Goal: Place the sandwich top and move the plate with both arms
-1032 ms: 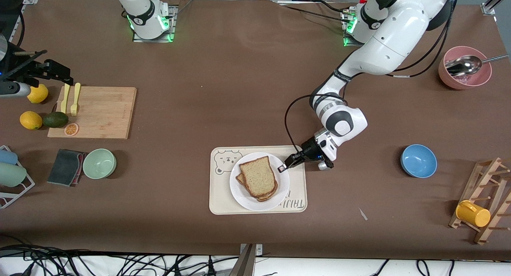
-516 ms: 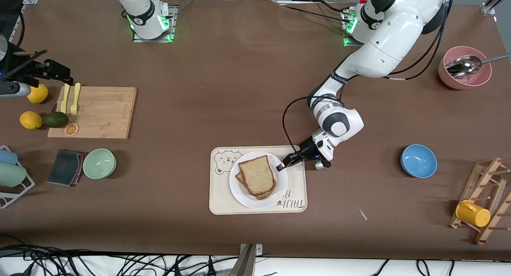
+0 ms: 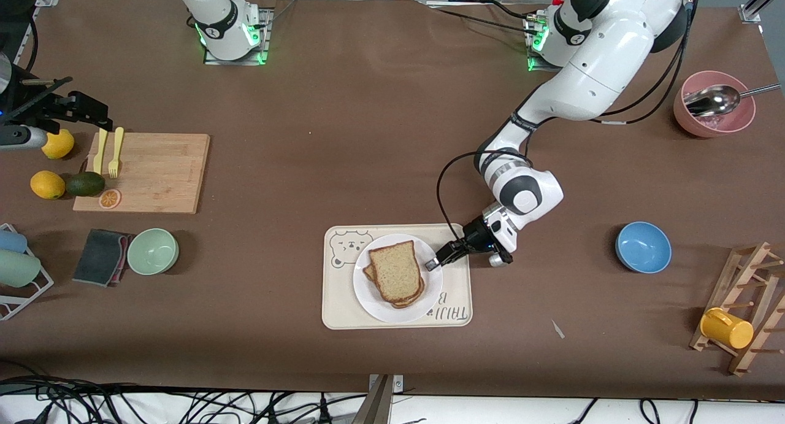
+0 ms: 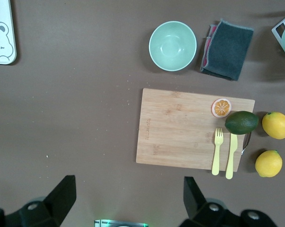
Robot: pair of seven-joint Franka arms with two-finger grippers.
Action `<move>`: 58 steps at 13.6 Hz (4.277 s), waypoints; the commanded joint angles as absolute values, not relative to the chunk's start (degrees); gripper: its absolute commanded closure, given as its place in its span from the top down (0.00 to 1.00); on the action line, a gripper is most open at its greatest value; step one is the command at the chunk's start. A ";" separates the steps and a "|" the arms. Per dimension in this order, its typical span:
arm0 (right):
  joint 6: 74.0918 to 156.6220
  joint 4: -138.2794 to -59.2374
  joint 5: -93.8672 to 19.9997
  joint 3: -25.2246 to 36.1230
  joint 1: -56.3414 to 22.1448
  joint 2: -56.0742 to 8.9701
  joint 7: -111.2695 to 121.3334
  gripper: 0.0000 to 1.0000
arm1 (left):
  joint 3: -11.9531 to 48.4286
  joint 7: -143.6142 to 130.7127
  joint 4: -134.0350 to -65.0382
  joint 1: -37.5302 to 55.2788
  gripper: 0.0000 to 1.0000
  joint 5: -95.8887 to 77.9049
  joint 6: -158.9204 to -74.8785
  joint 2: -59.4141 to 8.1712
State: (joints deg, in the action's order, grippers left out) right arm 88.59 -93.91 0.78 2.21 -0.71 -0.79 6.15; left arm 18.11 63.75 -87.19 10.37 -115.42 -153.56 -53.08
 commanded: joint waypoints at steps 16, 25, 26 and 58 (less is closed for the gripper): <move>87.71 -92.90 0.62 1.50 0.09 -0.88 5.45 1.00 | 17.58 26.28 -93.94 6.34 0.99 -73.76 -154.34 -40.53; 87.71 -92.90 0.53 1.58 0.09 -0.97 5.45 1.00 | 10.74 25.84 -106.52 4.31 1.00 -57.59 -149.09 -29.63; 87.71 -92.90 0.61 1.58 0.09 -0.97 5.45 1.00 | 9.07 25.58 -106.52 4.31 1.00 -54.70 -146.28 -28.92; 89.30 -92.90 -2.11 1.58 0.09 -0.88 5.10 1.00 | 1.05 -1.32 -93.43 -0.44 1.00 -0.18 -92.90 -0.35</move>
